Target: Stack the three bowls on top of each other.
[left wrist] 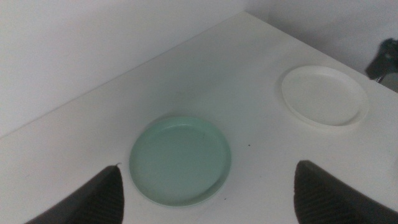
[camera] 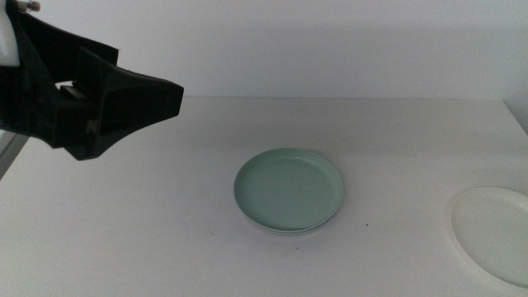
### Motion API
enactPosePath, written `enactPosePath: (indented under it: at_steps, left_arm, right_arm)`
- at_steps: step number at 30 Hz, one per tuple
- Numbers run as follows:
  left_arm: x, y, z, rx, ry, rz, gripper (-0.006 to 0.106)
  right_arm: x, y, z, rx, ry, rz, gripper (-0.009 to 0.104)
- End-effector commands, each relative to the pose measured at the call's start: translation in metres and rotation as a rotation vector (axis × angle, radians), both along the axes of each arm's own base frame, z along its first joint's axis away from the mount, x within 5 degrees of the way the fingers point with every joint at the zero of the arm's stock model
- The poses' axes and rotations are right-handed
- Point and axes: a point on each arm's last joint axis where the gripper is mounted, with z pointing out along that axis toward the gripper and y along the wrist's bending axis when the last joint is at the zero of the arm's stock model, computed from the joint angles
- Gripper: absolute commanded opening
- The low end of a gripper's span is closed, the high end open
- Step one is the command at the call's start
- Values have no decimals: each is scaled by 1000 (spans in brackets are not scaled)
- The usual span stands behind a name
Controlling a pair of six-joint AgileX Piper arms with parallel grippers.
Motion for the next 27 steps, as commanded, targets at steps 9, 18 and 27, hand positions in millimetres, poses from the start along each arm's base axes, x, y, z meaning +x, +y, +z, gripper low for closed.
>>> enactPosePath:
  at_steps: [9,18,27]
  left_arm:
    - [-1,1,1,-1,-14,9,94]
    - [1,2,3,-8,-35,21,94]
    - [4,2,6,-31,-74,47,94]
  right_arm:
    - [49,-81,-54,92,93,-197,78]
    - [65,-98,-113,157,210,-229,64]
    - [77,-103,-130,150,144,-243,10]
